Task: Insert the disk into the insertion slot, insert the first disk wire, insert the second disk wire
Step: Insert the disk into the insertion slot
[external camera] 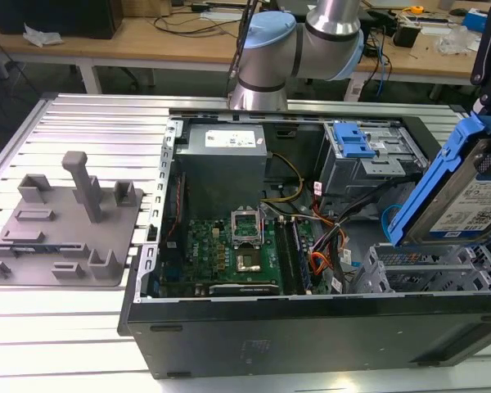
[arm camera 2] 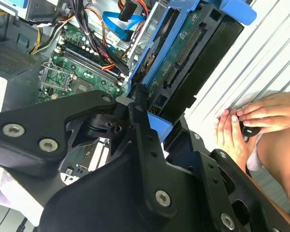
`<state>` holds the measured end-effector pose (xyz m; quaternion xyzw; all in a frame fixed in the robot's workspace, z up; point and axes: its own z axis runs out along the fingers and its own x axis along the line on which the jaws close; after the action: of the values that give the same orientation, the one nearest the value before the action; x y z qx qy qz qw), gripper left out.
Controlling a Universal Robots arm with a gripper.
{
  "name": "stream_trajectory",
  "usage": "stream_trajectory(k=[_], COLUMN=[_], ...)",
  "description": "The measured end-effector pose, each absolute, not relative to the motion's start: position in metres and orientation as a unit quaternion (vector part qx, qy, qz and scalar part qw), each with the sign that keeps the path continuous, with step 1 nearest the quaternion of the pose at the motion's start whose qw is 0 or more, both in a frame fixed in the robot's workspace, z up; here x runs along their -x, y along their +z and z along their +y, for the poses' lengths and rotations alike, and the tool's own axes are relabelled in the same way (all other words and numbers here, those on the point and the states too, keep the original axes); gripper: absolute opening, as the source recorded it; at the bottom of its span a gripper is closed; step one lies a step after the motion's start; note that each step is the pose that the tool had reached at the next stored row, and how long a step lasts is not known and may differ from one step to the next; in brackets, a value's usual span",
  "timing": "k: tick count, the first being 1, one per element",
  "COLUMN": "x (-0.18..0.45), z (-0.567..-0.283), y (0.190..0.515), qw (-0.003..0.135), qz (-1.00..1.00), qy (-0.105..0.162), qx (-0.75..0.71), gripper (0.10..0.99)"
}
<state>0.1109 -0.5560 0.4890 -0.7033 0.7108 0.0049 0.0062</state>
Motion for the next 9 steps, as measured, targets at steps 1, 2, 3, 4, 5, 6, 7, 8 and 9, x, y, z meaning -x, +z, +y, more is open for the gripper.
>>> stream_trajectory(k=[1,2,3,4,5,6,7,8,9], x=[-0.1112,-0.1116,-0.1126,-0.1129,-0.1132,-0.1133,-0.1134,-0.1134,-0.1134], z=[-0.5558,-0.5557,-0.5553,-0.5551,-0.5543,-0.5539,-0.5535,-0.5528,-0.5519], y=[0.4888,0.4886,0.4881,0.4878,0.4874,0.487,0.4866,0.4859,0.4851], qw=[0.006,0.006,0.006,0.006,0.006,0.006,0.006,0.006,0.006], qz=[0.711,0.711,0.711,0.711,0.711,0.711,0.711,0.711,0.711], qy=[0.005,0.005,0.005,0.005,0.005,0.005,0.005,0.005,0.005], qx=[0.703,0.703,0.703,0.703,0.703,0.703,0.703,0.703,0.703], gripper=[0.365,0.365,0.365,0.365,0.365,0.365,0.365,0.365,0.365])
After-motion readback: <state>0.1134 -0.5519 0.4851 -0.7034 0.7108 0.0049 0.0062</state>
